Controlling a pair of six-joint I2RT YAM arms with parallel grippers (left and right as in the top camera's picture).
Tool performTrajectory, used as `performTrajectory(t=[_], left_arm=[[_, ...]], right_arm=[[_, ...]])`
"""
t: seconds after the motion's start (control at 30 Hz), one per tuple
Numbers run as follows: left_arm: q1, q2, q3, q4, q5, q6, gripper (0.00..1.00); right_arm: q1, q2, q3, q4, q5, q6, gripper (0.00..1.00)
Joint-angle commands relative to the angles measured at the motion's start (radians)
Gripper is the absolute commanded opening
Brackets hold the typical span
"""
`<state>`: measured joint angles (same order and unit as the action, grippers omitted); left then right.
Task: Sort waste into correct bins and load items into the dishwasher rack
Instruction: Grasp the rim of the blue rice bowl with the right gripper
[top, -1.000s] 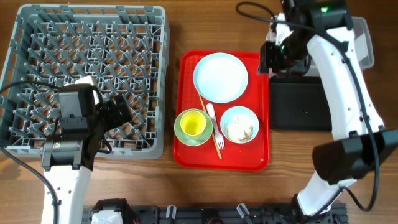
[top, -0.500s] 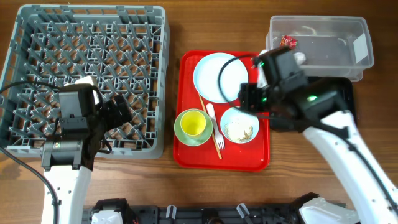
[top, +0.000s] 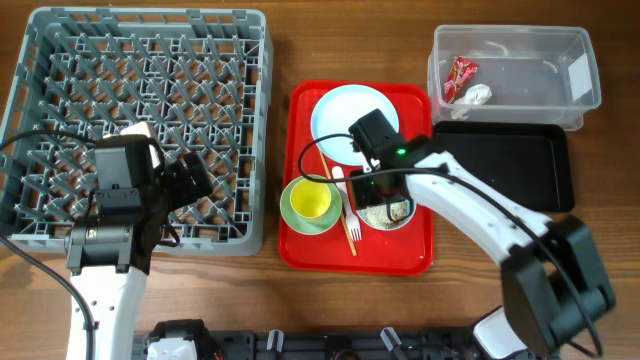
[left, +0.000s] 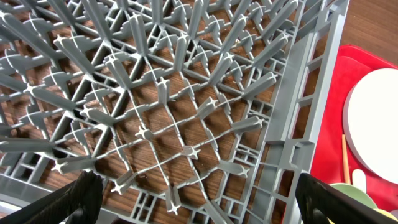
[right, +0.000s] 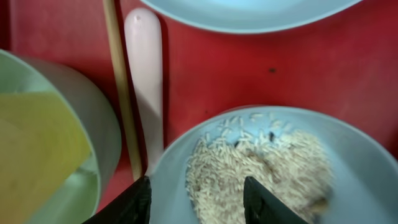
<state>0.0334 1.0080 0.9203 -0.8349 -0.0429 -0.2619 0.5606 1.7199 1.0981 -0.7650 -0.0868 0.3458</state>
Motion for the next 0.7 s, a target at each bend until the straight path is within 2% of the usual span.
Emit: performTrajectory(t=[0.0, 0.1, 0.43, 0.6, 0.67], left_arm=[[-0.005, 0.002, 0.016, -0.001, 0.008, -0.008, 1.00], [-0.005, 0.002, 0.016, -0.001, 0.008, -0.009, 1.00], [-0.005, 0.002, 0.016, -0.001, 0.008, -0.008, 1.00], [-0.005, 0.002, 0.016, -0.001, 0.008, -0.009, 1.00], [-0.005, 0.002, 0.016, -0.002, 0.008, -0.008, 1.00]], right_arm=[[0.003, 0.044, -0.006, 0.013, -0.046, -0.002, 0.48], [0.003, 0.055, -0.006, 0.012, -0.046, -0.002, 0.45], [0.003, 0.036, 0.065, -0.066, -0.037, -0.005, 0.46], [0.003, -0.009, 0.133, -0.099, -0.039, 0.011, 0.47], [0.003, -0.013, 0.133, -0.100, -0.043, 0.034, 0.51]])
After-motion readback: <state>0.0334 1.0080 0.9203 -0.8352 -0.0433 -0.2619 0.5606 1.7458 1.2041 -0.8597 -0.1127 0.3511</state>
